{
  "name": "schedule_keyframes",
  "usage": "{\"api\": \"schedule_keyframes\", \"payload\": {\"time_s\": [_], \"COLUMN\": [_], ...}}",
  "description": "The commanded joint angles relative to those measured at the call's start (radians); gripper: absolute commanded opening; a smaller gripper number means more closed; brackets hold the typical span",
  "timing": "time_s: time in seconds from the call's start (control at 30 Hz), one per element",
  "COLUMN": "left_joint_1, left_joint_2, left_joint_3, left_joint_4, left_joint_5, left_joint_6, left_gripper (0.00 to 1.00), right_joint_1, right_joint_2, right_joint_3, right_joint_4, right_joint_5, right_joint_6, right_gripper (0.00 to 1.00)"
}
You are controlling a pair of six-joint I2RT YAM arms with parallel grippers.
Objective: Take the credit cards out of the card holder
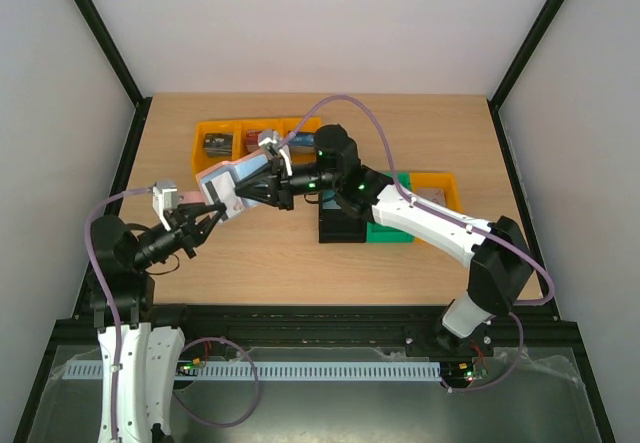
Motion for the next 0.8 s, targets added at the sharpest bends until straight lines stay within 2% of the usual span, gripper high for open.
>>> {"api": "schedule_keyframes", "payload": {"time_s": [0.0, 0.13, 0.27, 0.4, 0.5, 0.57, 0.63, 0.77], "left_joint_1": [-0.008, -0.009, -0.010, -0.010, -0.011, -0.011, -0.011, -0.014], "left_joint_2": [-0.027, -0.027, -0.029, -0.028, -0.026, -0.027, -0.025, -0.029], "left_joint_3": [0.000, -0.008, -0.011, -0.006, 0.000, 0.009, 0.019, 0.004], "left_joint_4": [0.131, 0.147, 0.118, 0.065, 0.004, -0.067, -0.123, -0.077], "left_joint_5": [0.110, 0.111, 0.098, 0.043, 0.000, -0.029, -0.065, -0.030], "left_joint_6": [-0.012, -0.018, 0.005, 0.053, 0.133, 0.264, 0.331, 0.300], "left_gripper": [0.02, 0.02, 0.02, 0.02, 0.02, 0.02, 0.02, 0.02], "right_joint_1": [0.029, 0.065, 0.073, 0.081, 0.095, 0.108, 0.116, 0.124], "right_joint_2": [-0.006, -0.010, -0.011, -0.026, -0.045, -0.055, -0.071, -0.081], "right_joint_3": [0.014, 0.040, 0.048, 0.044, 0.049, 0.059, 0.059, 0.054], "right_joint_4": [-0.141, -0.207, -0.207, -0.205, -0.207, -0.221, -0.210, -0.187], "right_joint_5": [-0.077, -0.116, -0.147, -0.190, -0.196, -0.199, -0.191, -0.162], "right_joint_6": [-0.145, -0.233, -0.253, -0.278, -0.307, -0.333, -0.342, -0.336], "right_gripper": [0.14, 0.14, 0.14, 0.23, 0.25, 0.25, 0.24, 0.21]}}
